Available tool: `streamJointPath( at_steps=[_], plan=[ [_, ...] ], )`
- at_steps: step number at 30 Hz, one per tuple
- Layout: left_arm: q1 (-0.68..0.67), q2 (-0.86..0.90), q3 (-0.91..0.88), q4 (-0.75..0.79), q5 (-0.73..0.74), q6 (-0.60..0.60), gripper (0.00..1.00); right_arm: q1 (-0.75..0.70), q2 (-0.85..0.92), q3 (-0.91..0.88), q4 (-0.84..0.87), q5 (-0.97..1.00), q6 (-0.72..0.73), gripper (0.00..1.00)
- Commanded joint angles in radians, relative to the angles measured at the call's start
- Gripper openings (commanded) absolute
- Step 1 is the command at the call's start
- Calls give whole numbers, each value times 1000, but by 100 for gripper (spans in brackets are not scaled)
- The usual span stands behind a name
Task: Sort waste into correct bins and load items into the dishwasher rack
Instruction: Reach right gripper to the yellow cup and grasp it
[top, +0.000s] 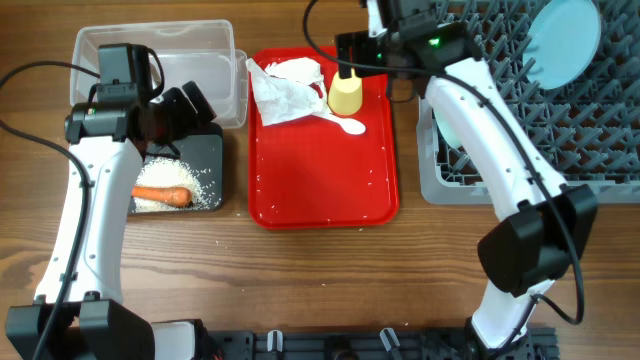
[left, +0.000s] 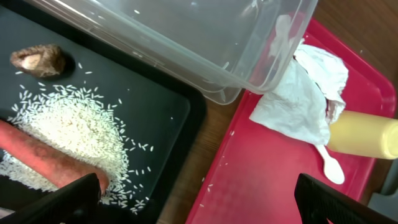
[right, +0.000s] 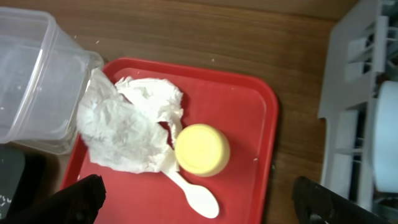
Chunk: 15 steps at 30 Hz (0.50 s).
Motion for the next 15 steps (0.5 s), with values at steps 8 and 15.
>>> streamJointPath(
  at_steps=[8,15],
  plan=[
    [-5,-3,13,178,180,12,100,-81,67,11,99,-191,24,100],
    [-43,-2,13,156,180,12,100,-81,290,11,217,-307,15,99]
  ],
)
